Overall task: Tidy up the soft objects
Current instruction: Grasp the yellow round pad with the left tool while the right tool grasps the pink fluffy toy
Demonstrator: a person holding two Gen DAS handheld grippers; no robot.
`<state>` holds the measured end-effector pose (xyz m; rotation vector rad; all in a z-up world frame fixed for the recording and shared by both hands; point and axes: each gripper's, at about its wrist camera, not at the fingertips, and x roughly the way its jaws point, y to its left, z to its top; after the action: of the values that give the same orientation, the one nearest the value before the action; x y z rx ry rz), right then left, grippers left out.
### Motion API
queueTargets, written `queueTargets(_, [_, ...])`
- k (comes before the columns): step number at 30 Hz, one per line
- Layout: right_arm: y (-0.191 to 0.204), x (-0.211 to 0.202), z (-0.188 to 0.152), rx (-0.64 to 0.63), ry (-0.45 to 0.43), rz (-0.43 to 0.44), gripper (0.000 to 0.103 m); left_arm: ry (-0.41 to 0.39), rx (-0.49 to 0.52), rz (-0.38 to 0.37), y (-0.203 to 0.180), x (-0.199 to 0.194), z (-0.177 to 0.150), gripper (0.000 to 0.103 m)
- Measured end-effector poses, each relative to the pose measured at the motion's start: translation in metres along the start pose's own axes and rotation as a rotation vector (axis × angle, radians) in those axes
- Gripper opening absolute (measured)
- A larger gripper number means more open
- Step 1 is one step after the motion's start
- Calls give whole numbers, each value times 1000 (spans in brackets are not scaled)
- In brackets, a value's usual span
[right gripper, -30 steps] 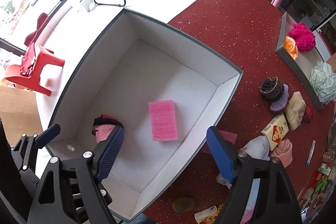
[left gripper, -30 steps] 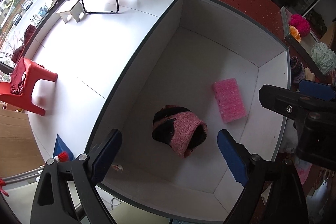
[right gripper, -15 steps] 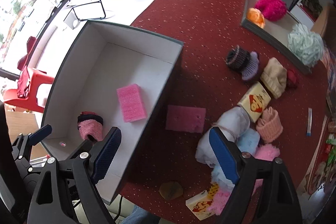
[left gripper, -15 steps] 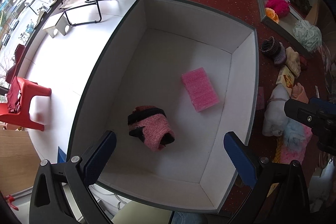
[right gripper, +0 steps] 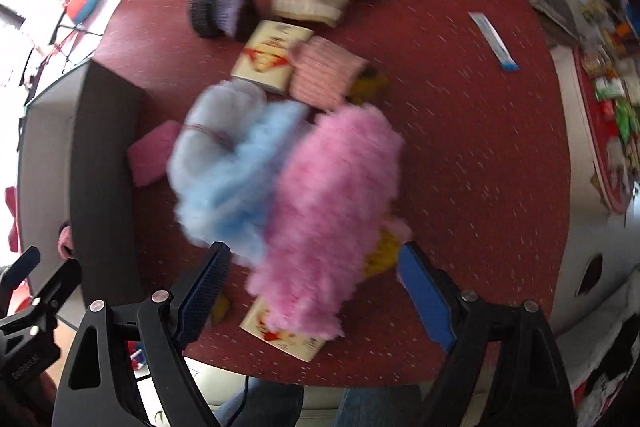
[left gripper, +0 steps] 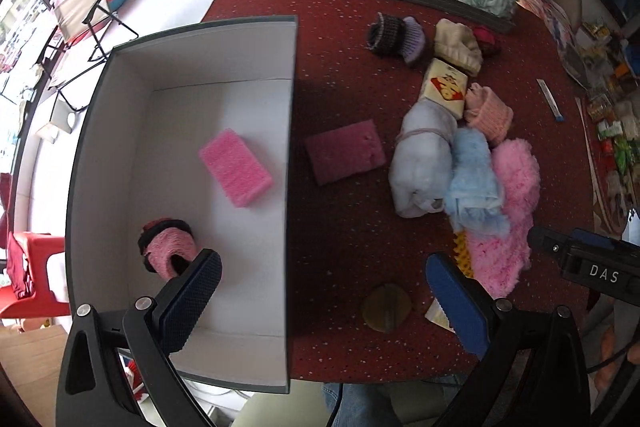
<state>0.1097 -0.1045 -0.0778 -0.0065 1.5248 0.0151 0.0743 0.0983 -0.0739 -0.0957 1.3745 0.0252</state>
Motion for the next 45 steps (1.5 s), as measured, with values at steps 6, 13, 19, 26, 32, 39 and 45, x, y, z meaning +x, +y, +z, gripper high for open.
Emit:
queueTargets(6, [-43,13,-26,99,43,3,88,41,107,-1,-40,12,-14,103])
queueTargets(13, [-59,27,-34,168,56,49,88,95,133,35,-60,34,-37,103])
queueTargets(19, [-49,48,-18,153,72,97,88,158,90,58,-59,58,-53,103])
queueTargets(26, [-39,70,-6,86,96,12,88,140,121,110,-70,75,-64,103])
queueTargets(32, [-105,69,-20,194,101,-112,88,96,194,184,-80,83,-69,103])
queueTargets(39, [-163,62,-42,269,107,-112,88,86,222,187,-70,85,-71,103])
queueTargets(45, [-151,55,-60,238,82,-40,88,166,128,159,-74,99,-75,103])
